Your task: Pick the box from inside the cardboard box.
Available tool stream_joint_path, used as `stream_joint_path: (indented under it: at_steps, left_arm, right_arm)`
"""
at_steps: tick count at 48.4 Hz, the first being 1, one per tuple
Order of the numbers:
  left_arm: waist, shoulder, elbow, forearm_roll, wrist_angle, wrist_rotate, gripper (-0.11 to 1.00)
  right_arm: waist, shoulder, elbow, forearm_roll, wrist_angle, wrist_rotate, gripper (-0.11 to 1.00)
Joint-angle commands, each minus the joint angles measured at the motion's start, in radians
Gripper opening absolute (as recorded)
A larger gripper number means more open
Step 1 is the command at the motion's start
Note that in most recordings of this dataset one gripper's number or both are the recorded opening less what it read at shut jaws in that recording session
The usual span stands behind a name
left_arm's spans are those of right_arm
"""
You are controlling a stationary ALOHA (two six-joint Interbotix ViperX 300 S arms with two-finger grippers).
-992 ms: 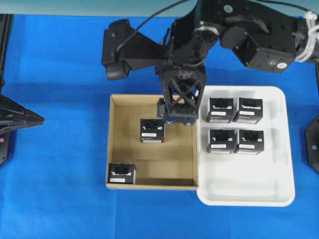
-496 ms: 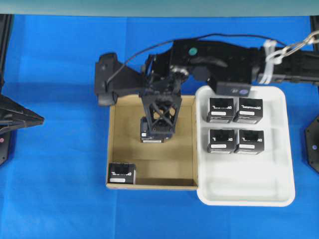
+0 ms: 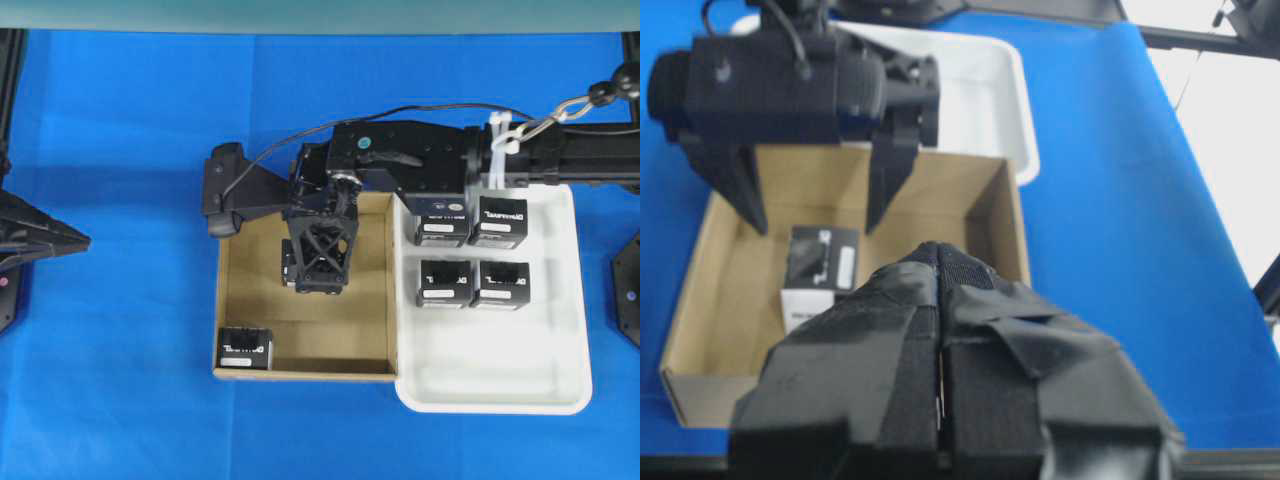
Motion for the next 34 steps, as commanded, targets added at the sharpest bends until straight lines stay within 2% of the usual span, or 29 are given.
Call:
stream_joint_path:
  at_steps: [1, 15, 34]
  left_arm:
    - [-0.002, 0.012, -0.032, 0.002, -0.005, 0.002, -0.06]
    - [-0.002, 0.003, -0.040, 0.002, -0.005, 0.002, -0.06]
    - [-0.002, 0.011, -0.038, 0.002, -0.005, 0.000, -0.06]
  right_arm:
    - [0.002, 0.006, 0.009, 0.009, -0.031, -0.002, 0.99]
    - [0.000, 0.009, 0.052, 0.015, -0.094, -0.002, 0.99]
    - [0.000, 0.064, 0.057, 0.026, -0.150, -0.003, 0.99]
